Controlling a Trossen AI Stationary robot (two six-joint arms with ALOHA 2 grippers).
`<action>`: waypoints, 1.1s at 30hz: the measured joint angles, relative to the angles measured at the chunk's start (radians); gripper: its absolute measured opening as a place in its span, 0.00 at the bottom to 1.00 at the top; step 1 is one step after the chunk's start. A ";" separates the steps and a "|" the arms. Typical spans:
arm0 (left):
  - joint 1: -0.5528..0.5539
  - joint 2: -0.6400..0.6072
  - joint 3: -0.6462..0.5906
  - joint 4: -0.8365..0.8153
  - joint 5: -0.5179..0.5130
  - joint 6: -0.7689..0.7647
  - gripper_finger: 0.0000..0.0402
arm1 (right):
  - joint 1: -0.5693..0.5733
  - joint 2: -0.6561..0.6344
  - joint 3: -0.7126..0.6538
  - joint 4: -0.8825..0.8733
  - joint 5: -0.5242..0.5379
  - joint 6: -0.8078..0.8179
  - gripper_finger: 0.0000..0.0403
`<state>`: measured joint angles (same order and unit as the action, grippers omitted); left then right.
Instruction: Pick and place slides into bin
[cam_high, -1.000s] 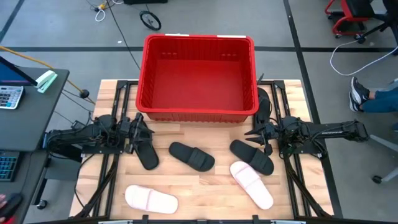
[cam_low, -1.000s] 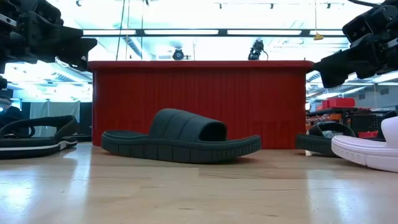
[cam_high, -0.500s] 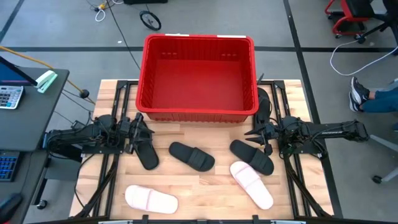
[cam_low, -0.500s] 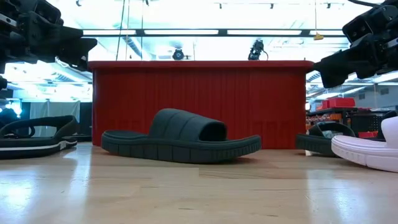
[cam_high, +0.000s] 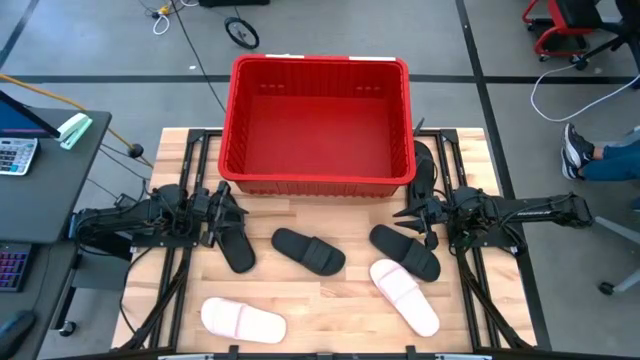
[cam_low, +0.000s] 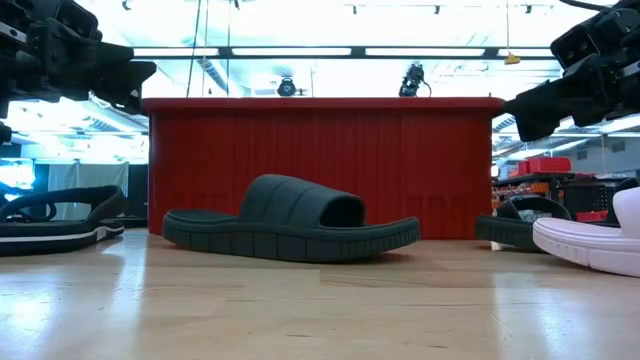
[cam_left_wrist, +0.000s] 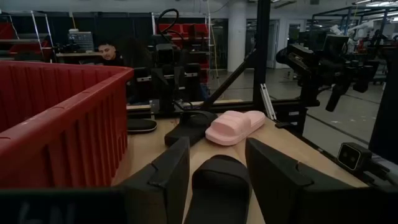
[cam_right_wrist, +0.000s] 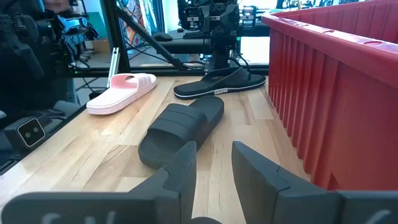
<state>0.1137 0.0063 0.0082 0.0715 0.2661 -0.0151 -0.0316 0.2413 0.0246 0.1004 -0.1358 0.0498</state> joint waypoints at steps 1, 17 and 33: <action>0.000 0.000 0.000 0.000 0.000 0.000 0.40 | 0.000 0.000 0.000 0.000 0.000 0.000 0.27; 0.000 0.000 0.000 0.000 0.000 0.000 0.40 | 0.000 0.000 0.000 0.000 0.000 0.000 0.27; 0.000 0.000 0.000 0.001 0.001 -0.082 0.40 | 0.000 0.000 0.000 0.000 0.001 -0.007 0.27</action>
<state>0.1139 0.0063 0.0082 0.0728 0.2670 -0.0968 -0.0319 0.2417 0.0246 0.1005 -0.1348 0.0429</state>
